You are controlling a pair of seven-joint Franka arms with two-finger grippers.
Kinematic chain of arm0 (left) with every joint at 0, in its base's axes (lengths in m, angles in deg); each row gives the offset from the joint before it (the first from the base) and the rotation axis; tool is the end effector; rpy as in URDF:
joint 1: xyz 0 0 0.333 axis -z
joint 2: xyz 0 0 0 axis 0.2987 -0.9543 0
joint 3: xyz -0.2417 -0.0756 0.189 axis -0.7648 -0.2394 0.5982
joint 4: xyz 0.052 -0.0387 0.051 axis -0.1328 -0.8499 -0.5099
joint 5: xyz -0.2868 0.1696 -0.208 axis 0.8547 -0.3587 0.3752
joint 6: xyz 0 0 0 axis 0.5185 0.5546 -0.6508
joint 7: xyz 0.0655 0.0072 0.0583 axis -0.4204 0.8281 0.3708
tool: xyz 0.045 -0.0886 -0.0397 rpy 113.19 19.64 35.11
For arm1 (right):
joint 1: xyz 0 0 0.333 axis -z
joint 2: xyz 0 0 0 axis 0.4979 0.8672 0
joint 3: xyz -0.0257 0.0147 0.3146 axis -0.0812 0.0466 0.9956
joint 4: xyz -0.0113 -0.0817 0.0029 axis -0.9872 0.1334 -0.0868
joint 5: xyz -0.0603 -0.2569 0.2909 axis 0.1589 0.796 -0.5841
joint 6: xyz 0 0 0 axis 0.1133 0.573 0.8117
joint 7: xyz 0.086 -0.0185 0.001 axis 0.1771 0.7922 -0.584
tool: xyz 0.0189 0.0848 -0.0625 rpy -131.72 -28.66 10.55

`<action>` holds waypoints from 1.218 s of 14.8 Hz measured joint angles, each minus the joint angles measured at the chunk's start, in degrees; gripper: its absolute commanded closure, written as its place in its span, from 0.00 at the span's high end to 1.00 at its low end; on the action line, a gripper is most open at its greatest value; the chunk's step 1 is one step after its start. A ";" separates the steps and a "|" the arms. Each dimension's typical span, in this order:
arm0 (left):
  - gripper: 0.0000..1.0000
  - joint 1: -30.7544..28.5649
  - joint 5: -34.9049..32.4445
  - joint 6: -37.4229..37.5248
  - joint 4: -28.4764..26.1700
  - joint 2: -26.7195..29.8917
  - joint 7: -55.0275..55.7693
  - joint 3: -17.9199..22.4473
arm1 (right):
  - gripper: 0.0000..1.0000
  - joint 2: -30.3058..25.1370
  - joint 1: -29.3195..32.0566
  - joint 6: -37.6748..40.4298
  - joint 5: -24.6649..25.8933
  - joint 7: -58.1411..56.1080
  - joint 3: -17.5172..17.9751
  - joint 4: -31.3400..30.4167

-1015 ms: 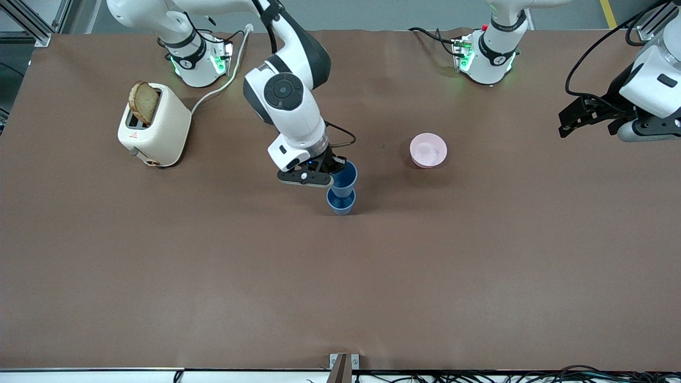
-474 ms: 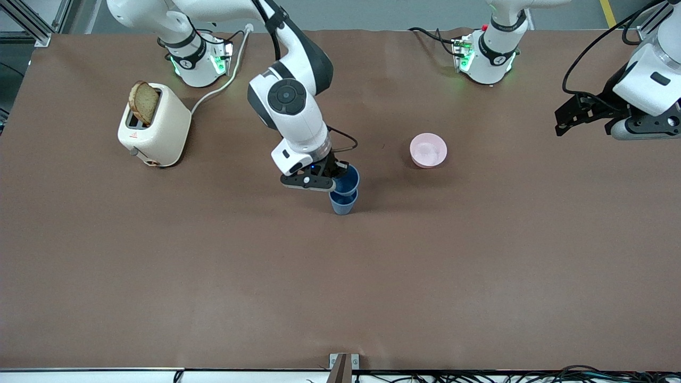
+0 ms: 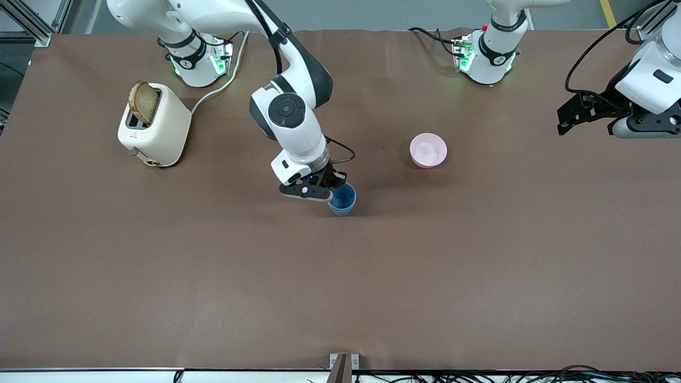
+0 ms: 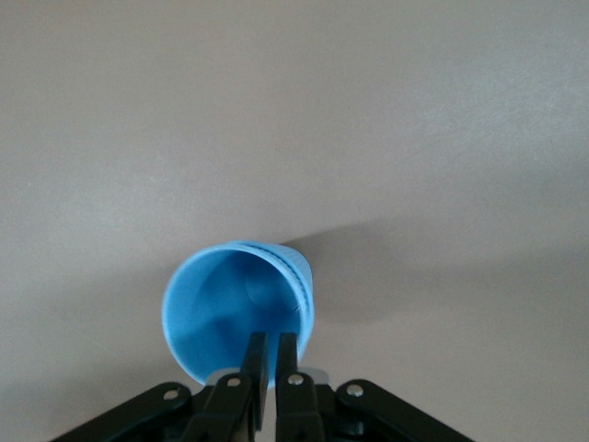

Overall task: Stack blue cups with both arms
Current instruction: 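Open the right gripper and draw it back from the stacked cups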

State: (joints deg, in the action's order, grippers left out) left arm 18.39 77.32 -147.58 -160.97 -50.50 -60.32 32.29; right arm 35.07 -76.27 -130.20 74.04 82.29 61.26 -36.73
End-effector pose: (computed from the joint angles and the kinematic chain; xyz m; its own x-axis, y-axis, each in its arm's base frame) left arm 0.5318 -0.0774 0.6401 0.9995 -0.0314 0.0092 -0.0313 -0.9994 -0.0166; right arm 0.5284 0.4586 0.3392 0.9767 -0.2107 0.0398 -0.2010 -0.9645 -0.1714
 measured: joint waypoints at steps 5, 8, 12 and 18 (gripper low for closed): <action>1.00 0.00 0.00 0.10 -0.04 0.00 -0.01 0.00 | 1.00 -1.15 1.76 1.57 0.02 -0.01 -0.66 0.59; 1.00 0.00 0.00 0.37 -0.10 0.00 -0.01 0.01 | 1.00 -6.89 5.72 9.41 3.49 -0.32 -2.60 1.78; 1.00 -0.01 0.00 0.45 -0.19 -0.03 0.00 0.01 | 1.00 -18.08 11.61 23.98 12.33 -1.99 -5.27 1.89; 1.00 -0.01 0.00 0.46 -0.21 -0.03 0.00 -0.02 | 1.00 -29.91 26.52 36.15 14.73 -22.19 -5.78 -1.24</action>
State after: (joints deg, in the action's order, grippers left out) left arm 18.39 77.32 -147.13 -161.18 -50.52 -60.32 32.26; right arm 5.17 -49.75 -94.06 88.77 60.10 55.48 -37.96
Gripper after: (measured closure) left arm 0.000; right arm 0.000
